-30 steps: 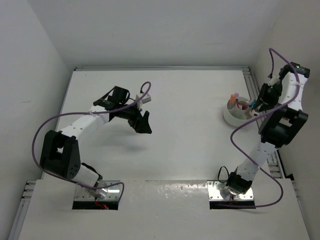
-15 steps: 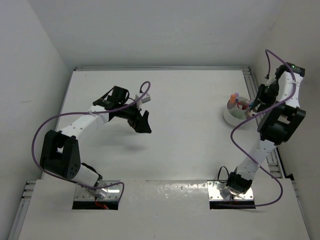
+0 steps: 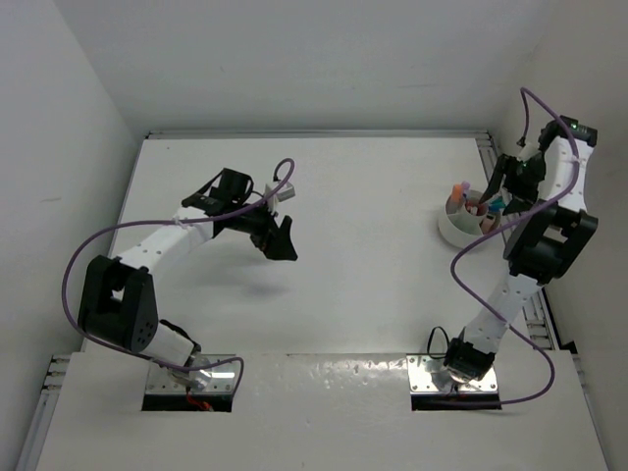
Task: Sort the stationery into containers
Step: Reset both arms
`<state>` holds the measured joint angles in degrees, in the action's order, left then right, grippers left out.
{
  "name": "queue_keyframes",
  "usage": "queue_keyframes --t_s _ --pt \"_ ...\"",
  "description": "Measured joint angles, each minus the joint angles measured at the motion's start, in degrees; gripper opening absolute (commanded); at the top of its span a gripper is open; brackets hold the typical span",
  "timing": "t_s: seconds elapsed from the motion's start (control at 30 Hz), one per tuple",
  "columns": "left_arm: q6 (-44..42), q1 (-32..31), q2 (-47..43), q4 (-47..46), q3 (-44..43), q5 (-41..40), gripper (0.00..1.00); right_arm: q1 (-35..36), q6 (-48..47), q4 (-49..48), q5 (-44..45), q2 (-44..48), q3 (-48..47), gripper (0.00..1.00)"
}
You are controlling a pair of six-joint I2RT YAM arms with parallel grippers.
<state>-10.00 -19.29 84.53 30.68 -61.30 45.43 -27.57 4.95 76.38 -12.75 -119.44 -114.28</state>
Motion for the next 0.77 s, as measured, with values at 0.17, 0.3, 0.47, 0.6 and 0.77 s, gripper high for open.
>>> queue_keyframes --t_s 0.17,0.3,0.47,0.6,0.77 --pt "0.6 0.4 -1.5 0.1 0.0 -1.5 1.0 3.1 -1.5 -0.1 -4.2 3.1 0.2 0.62" --pt "0.6 0.4 -5.0 0.7 -0.2 -5.5 1.0 9.4 -4.2 -1.6 -5.4 11.9 2.8 0.64" --pt "-0.2 1.0 -8.6 4.9 -4.6 -13.4 1.0 16.3 -7.9 -5.0 -6.0 28.3 10.6 0.73" --pt "1.6 3.0 -13.7 5.3 -4.8 -19.9 1.0 15.3 -8.9 -9.7 -5.6 41.9 21.5 0.92" --pt "5.1 4.9 -19.3 6.3 -4.8 -25.7 1.0 15.7 -8.7 -16.1 -5.2 53.7 35.3 0.98"
